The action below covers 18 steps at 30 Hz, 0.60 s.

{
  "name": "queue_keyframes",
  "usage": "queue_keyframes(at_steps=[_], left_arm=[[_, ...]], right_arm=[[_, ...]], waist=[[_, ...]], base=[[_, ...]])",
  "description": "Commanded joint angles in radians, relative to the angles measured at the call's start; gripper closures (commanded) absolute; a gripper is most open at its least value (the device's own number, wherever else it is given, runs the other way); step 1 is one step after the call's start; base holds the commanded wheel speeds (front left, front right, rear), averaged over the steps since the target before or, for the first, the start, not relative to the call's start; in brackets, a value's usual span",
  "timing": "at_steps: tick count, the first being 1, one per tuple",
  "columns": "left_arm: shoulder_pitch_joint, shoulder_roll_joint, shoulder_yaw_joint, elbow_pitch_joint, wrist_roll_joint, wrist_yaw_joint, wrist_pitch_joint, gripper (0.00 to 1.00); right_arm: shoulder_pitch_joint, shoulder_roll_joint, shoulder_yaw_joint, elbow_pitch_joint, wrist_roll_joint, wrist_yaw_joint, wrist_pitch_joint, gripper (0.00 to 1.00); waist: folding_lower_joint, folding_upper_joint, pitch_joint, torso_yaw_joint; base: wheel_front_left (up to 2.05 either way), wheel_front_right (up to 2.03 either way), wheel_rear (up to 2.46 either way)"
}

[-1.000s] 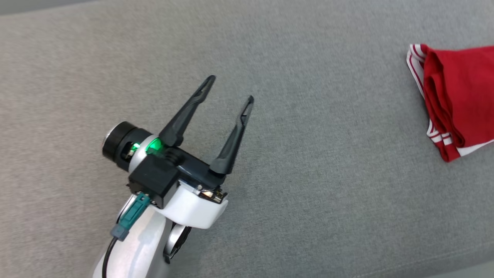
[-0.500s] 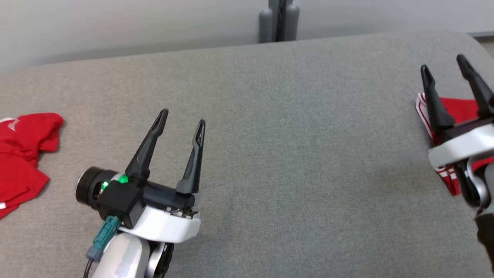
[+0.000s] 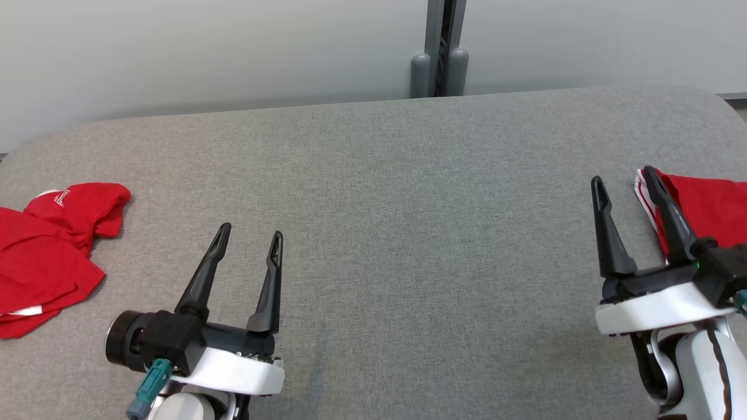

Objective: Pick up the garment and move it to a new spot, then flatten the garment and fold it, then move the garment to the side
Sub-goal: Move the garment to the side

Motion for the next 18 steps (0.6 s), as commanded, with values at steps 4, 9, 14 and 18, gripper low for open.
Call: queue_keyframes(at_steps=[4, 9, 14, 18], left_arm=[[0.017, -0.005, 0.029, 0.015, -0.005, -0.013, -0.004, 0.0], [0.025, -0.01, 0.046, 0.015, -0.01, -0.017, -0.004, 0.0], [0.03, -0.012, 0.054, -0.001, -0.021, -0.006, -0.004, 0.0], [0.028, -0.013, 0.046, -0.005, -0.023, -0.004, -0.004, 0.0]], right_arm=[[0.05, 0.043, -0.034, -0.023, -0.028, -0.001, 0.0, 0.0], [0.071, 0.063, -0.029, -0.028, -0.045, -0.001, 0.0, 0.0], [0.075, 0.069, -0.036, -0.024, -0.048, -0.001, 0.0, 0.0], [0.073, 0.072, -0.035, -0.021, -0.049, -0.001, 0.0, 0.0]], waist=[[0.0, 0.0, -0.005, 0.004], [0.0, 0.0, -0.011, 0.002], [0.0, 0.0, -0.012, -0.004], [0.0, 0.0, -0.01, -0.009]], base=[[0.0, 0.0, 0.0], [0.0, 0.0, 0.0], [0.0, 0.0, 0.0], [0.0, 0.0, 0.0]])
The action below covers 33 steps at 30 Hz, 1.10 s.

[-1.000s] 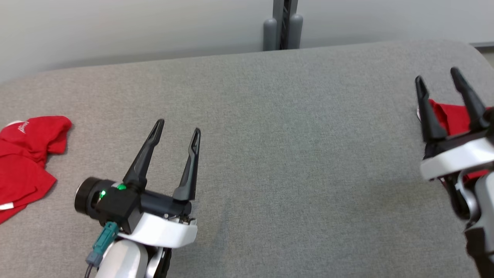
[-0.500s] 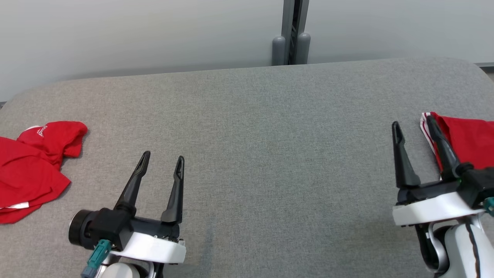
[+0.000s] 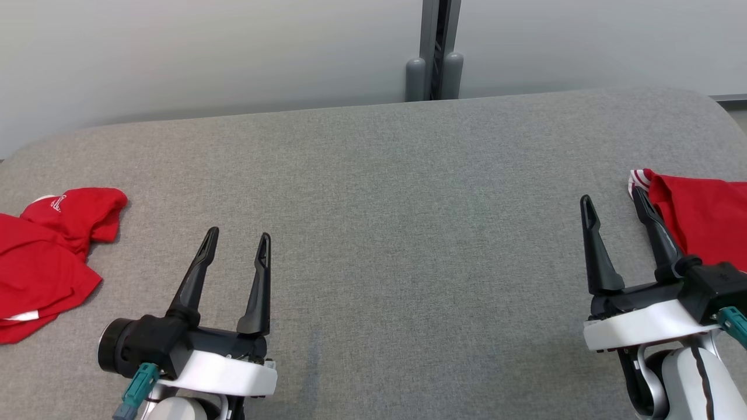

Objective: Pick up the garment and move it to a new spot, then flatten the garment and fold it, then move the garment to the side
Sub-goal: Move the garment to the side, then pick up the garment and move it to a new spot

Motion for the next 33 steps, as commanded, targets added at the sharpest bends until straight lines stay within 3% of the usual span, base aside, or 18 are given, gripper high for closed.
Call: queue_keyframes(at_steps=[1, 33], left_arm=[[0.008, 0.003, 0.001, -0.003, -0.003, 0.008, -0.004, 0.0], [0.008, 0.003, -0.024, 0.022, 0.0, 0.005, -0.004, 0.0]], right_arm=[[0.007, -0.001, 0.0, 0.001, -0.004, -0.001, 0.0, 0.0], [0.004, 0.003, 0.002, 0.024, 0.032, -0.001, 0.0, 0.0]], waist=[[0.0, -0.0001, -0.001, -0.002], [0.0, -0.0001, 0.001, -0.008]], base=[[0.0, 0.0, 0.0], [0.0, 0.0, 0.0]])
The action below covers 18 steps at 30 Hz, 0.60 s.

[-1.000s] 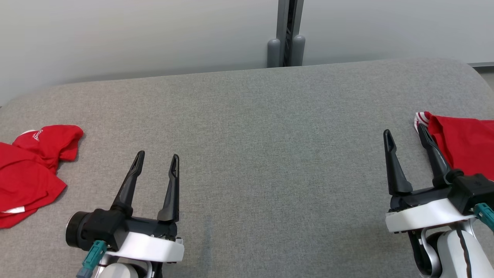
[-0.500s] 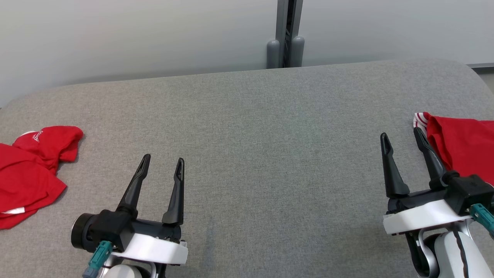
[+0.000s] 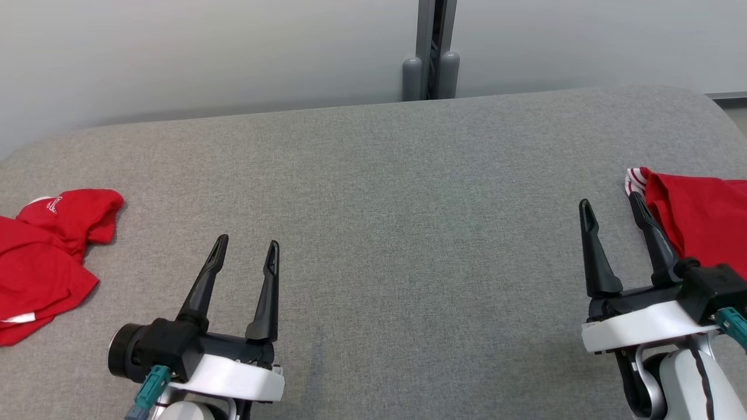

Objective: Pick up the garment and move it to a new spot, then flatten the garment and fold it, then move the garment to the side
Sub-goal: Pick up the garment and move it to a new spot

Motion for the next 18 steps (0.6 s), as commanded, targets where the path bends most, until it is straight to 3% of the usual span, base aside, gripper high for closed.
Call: queue_keyframes(at_steps=[1, 8, 11, 18], left_arm=[[0.003, 0.003, 0.001, 0.003, 0.0, -0.004, -0.004, 0.0], [-0.022, 0.003, -0.017, 0.007, -0.002, -0.001, -0.004, 0.0], [-0.032, 0.003, -0.016, -0.004, -0.05, 0.009, -0.004, 0.0], [-0.014, 0.003, 0.001, -0.003, -0.027, 0.005, -0.004, 0.0]], right_arm=[[0.005, -0.003, -0.003, -0.001, 0.006, -0.001, 0.0, 0.0], [0.013, -0.015, 0.025, -0.001, 0.035, -0.001, 0.0, 0.0], [0.012, -0.025, 0.046, -0.003, 0.043, -0.001, 0.0, 0.0], [0.011, -0.039, 0.095, 0.009, 0.054, -0.001, 0.0, 0.0]], waist=[[0.0, -0.0001, 0.0, 0.001], [0.0, -0.0001, 0.019, 0.045], [0.0, -0.0001, 0.032, 0.088], [0.0, -0.0001, 0.027, 0.208]], base=[[0.0, 0.0, 0.0], [0.0, 0.0, 0.0], [0.0, 0.0, 0.0], [0.0, 0.0, 0.0]])
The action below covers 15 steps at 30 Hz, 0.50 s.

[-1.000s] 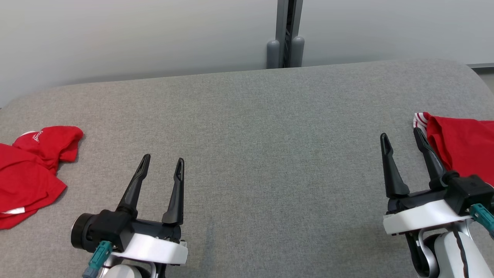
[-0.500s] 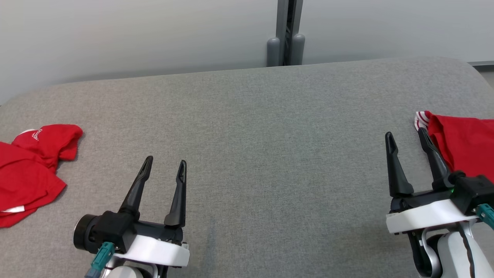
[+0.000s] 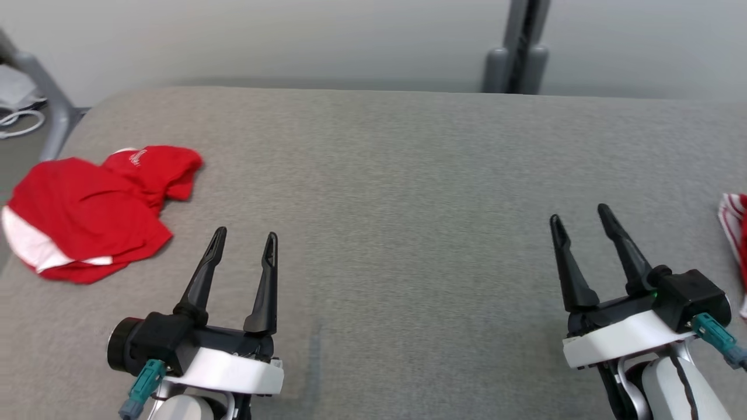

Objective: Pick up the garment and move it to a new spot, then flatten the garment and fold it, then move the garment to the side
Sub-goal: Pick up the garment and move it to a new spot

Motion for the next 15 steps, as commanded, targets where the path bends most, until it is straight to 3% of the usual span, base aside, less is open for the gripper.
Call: queue_keyframes(at_steps=[1, 15], left_arm=[[0.01, 0.004, 0.019, 0.003, 0.018, -0.005, -0.004, 0.0], [0.051, 0.003, 0.111, -0.008, 0.018, -0.025, -0.003, 0.0]], right_arm=[[0.0, -0.007, 0.014, 0.003, 0.008, -0.001, 0.0, 0.0], [0.02, 0.002, 0.079, 0.027, 0.027, -0.001, 0.0, 0.0]], waist=[[0.0, -0.0001, -0.009, 0.073], [0.0, -0.0001, -0.068, 0.252]], base=[[0.0, 0.0, 0.0], [0.0, 0.0, 0.0]])
